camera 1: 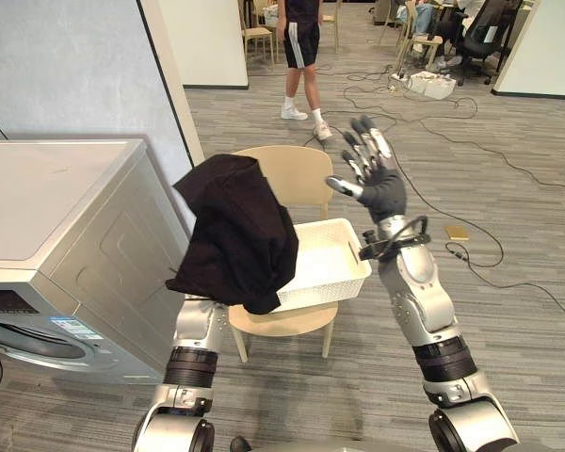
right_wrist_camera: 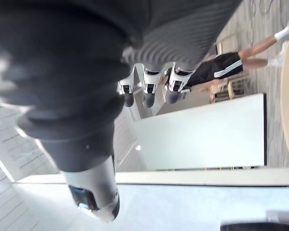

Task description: Pick up the laundry basket with both hands and put the clothes into the washing machine.

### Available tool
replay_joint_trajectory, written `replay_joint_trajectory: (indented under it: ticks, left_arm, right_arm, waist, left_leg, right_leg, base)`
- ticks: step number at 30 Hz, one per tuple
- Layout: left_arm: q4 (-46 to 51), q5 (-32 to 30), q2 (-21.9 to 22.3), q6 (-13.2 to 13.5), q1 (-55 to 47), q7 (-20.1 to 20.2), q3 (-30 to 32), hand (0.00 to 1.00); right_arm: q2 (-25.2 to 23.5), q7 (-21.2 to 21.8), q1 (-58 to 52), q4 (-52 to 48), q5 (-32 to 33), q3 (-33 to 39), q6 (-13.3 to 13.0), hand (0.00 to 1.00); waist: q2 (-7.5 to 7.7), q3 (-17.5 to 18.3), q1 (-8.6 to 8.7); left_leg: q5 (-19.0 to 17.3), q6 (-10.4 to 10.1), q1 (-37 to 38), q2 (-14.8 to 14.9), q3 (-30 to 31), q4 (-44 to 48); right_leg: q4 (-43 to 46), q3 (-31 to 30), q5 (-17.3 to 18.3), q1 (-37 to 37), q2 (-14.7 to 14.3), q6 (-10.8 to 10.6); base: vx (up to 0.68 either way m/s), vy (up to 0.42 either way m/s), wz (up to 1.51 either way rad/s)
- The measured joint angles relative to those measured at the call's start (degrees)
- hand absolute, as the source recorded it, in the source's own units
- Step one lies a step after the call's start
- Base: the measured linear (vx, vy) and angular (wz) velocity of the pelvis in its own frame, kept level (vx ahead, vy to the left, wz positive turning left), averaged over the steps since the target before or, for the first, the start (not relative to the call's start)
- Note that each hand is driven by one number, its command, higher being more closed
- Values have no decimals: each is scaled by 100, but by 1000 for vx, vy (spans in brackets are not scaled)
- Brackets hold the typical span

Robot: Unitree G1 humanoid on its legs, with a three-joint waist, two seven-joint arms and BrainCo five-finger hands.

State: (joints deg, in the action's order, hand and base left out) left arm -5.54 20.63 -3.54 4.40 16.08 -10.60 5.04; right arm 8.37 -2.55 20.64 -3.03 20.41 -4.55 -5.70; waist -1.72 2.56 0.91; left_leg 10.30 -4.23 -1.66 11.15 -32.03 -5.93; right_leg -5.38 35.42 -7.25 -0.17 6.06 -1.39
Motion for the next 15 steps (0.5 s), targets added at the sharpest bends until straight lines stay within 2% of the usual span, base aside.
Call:
replay_joint_trajectory:
  ticks: [4,6,10,13,15]
  left_arm:
    - [697,-4,3,23,-744,-66,829,100]
    - [1081,-77,16,56,-1241,-59,1387,100]
    - [1415,-129,141,73,-1779,-55,2217,100]
    - [1472,-357,154,142,-1886,-64,2539,100]
    - [1486,-387,152,175,-1877,-78,2581,100]
  right_arm:
    - [12,-117,-564,1,-390,853,8,0]
    - [34,-189,-907,54,-777,1391,117,0]
    - [150,-267,-1168,424,-1368,1972,272,0]
    - [210,-525,-1411,797,-2116,2747,480,0]
    - [217,-663,-1632,1005,-2362,3234,602,0]
  waist:
    - [-4,-2,-11]
    - [-7,-4,-14]
    - [-15,-9,-39]
    - [-26,-17,-137]
    - [17,-31,-148]
  left_leg:
    - [-16,-1,56,3,-68,0]
    - [-46,-25,61,6,-83,0]
    - [-70,-38,30,17,-71,0]
    - [-98,-34,-294,59,286,11]
    - [-310,261,-522,111,67,172]
  right_leg:
    - [0,-82,1,3,-3,-1]
    - [-7,-95,31,2,-5,-44]
    - [-5,-90,44,-8,-11,-58]
    - [49,328,171,-15,-37,-122]
    - [132,780,236,-12,-26,-159]
  base:
    - [1,2,-10]
    - [0,9,-4]
    - [-9,7,2]
    - [-30,11,66]
    - [5,41,122]
